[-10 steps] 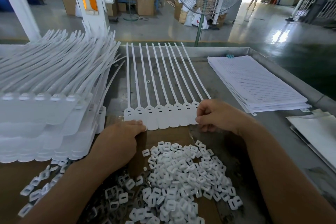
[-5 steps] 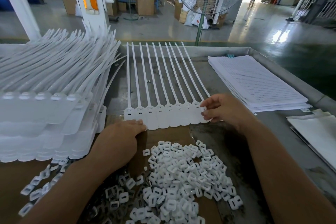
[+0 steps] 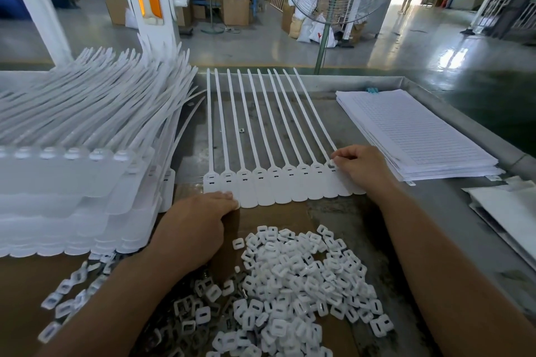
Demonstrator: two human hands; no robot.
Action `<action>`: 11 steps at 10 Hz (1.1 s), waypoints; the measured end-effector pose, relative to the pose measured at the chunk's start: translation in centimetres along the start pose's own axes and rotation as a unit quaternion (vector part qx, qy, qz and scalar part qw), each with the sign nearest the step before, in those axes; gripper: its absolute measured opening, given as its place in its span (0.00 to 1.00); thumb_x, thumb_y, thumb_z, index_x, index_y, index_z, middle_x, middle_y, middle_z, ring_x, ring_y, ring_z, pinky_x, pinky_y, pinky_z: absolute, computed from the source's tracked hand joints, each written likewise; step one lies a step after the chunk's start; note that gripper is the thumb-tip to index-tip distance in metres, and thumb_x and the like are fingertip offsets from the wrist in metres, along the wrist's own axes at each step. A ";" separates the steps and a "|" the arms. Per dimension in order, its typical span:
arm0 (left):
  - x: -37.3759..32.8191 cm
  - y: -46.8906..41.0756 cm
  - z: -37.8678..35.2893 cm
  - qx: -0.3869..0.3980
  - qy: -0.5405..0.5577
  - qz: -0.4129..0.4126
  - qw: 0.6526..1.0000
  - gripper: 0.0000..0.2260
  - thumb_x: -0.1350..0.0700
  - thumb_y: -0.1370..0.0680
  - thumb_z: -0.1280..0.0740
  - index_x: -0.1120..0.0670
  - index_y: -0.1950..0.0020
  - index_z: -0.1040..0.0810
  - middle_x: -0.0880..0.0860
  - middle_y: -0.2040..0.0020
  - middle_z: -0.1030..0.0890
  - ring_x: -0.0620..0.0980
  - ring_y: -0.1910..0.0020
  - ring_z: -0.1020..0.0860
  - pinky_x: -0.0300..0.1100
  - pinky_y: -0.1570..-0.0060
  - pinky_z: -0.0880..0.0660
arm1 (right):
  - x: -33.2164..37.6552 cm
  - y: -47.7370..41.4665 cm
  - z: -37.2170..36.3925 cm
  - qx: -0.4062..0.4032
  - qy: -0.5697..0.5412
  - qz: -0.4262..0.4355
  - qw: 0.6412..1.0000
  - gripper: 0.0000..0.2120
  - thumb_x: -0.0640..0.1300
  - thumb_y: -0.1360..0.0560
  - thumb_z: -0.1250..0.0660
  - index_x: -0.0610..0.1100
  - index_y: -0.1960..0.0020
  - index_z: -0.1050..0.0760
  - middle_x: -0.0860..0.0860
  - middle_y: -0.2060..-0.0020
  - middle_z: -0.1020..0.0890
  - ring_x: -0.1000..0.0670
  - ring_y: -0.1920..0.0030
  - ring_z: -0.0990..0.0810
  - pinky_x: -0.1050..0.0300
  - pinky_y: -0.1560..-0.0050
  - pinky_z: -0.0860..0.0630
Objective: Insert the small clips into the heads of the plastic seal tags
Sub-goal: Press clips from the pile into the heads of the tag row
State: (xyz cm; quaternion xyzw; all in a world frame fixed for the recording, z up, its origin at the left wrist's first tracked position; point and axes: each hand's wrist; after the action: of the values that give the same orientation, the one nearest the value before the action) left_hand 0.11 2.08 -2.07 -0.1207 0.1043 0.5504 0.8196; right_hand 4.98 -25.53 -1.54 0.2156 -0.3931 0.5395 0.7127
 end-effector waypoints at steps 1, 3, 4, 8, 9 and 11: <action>0.1 0.0 0.0 0.000 -0.002 0.000 1.000 0.25 0.64 0.24 0.44 0.43 0.31 0.34 0.39 0.30 0.36 0.37 0.30 0.41 0.34 0.33 0.47 | -0.3 -0.3 -0.6 0.014 -0.001 -0.011 1.000 0.05 0.38 0.25 0.35 0.45 0.57 0.22 0.57 0.68 0.25 0.60 0.69 0.30 0.79 0.75 0.37; 0.2 0.0 -0.2 -0.006 -0.002 -0.004 1.000 0.24 0.63 0.24 0.44 0.44 0.31 0.33 0.40 0.30 0.36 0.37 0.31 0.40 0.34 0.33 0.46 | -0.8 -0.8 -0.9 0.024 0.000 0.001 1.000 0.05 0.36 0.25 0.35 0.43 0.57 0.22 0.55 0.68 0.25 0.60 0.67 0.29 0.79 0.72 0.36; 0.1 0.0 -0.2 -0.004 -0.002 -0.003 1.000 0.24 0.63 0.24 0.45 0.44 0.31 0.33 0.40 0.30 0.36 0.37 0.30 0.40 0.34 0.33 0.46 | -0.9 -1.0 -1.1 0.026 0.011 0.005 1.000 0.05 0.36 0.25 0.36 0.42 0.57 0.23 0.55 0.68 0.26 0.59 0.67 0.30 0.78 0.72 0.35; 0.0 0.1 0.0 -0.010 0.002 -0.004 1.000 0.24 0.64 0.24 0.44 0.44 0.31 0.33 0.40 0.30 0.35 0.38 0.30 0.40 0.34 0.32 0.47 | -1.2 -1.7 -0.9 0.061 0.047 -0.017 0.997 0.14 0.37 0.26 0.37 0.50 0.67 0.26 0.56 0.65 0.25 0.58 0.63 0.29 0.62 0.65 0.36; -0.1 0.1 0.1 -0.006 0.002 -0.003 1.000 0.23 0.63 0.24 0.44 0.44 0.31 0.34 0.40 0.30 0.36 0.38 0.30 0.40 0.35 0.32 0.47 | -1.2 -1.6 -1.0 0.057 0.035 -0.011 0.998 0.13 0.36 0.26 0.36 0.50 0.66 0.26 0.55 0.65 0.25 0.59 0.63 0.29 0.64 0.65 0.36; -0.2 0.1 0.1 -0.006 0.003 -0.002 1.000 0.23 0.63 0.24 0.44 0.44 0.31 0.33 0.40 0.30 0.36 0.38 0.30 0.40 0.35 0.32 0.47 | -1.1 -1.4 -1.1 0.021 -0.004 -0.009 1.000 0.11 0.33 0.29 0.32 0.48 0.60 0.25 0.57 0.64 0.23 0.55 0.59 0.24 0.61 0.53 0.29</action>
State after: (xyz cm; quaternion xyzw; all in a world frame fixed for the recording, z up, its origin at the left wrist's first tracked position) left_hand -0.02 2.01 -1.93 -0.1276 0.1028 0.5494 0.8194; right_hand 6.56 -25.87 -2.88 0.2364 -0.3825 0.5406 0.7110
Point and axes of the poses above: each hand's wrist, its own y-axis away from the middle knuckle, its own z-axis out of the back of the hand, x = y × z
